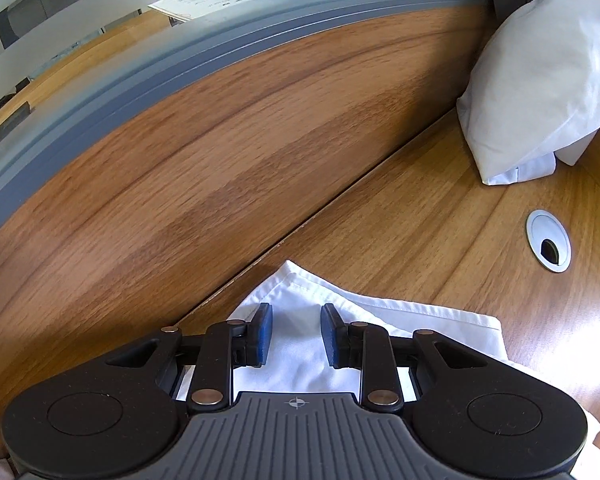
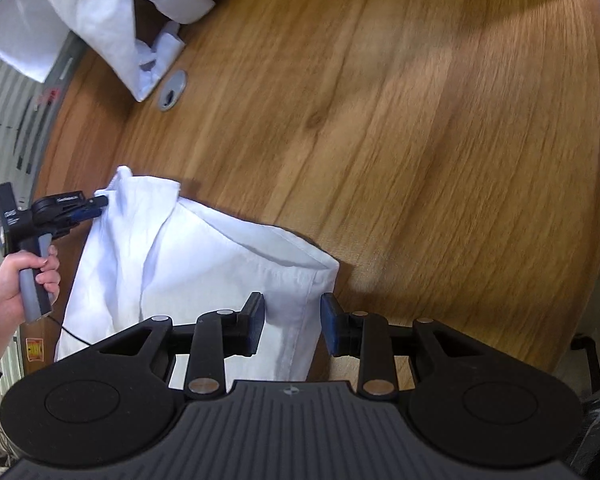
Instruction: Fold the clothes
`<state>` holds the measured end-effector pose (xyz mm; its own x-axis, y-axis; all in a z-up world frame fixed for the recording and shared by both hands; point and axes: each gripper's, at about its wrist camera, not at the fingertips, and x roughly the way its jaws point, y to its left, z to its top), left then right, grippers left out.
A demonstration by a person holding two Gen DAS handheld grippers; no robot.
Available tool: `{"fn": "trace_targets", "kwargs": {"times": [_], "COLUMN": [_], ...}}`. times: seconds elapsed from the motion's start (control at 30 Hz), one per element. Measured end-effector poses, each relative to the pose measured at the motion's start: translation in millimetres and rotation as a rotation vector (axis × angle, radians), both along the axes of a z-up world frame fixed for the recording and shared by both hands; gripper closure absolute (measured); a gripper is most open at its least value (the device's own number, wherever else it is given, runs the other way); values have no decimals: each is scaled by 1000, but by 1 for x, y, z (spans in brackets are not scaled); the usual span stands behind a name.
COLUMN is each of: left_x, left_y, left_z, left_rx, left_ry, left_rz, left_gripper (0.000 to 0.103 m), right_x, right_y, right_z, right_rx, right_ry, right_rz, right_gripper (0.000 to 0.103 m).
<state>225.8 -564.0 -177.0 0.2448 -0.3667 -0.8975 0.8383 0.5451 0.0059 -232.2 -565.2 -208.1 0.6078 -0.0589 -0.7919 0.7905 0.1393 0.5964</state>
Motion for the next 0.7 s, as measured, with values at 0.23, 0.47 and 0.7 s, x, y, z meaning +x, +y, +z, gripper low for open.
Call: {"fn": "trace_targets", "kwargs": {"times": [0.23,0.47,0.7], "left_x": [5,14,8], "left_y": [-4,-12,-7], "left_z": [3,4,3], "left_rx": [28,72,46], "left_ry": [13,20,-24], "left_rz": [0,2,50], "left_gripper": [72,70,68], "right_x": [-27,-58,-114], "right_y": [3,3,-11], "right_z": [8,15,12], "right_rx": [-12,-26,-42], "right_ry": [-1,8,77], "right_rz": [-58,-121,-207], "right_gripper": [100,102,103]}}
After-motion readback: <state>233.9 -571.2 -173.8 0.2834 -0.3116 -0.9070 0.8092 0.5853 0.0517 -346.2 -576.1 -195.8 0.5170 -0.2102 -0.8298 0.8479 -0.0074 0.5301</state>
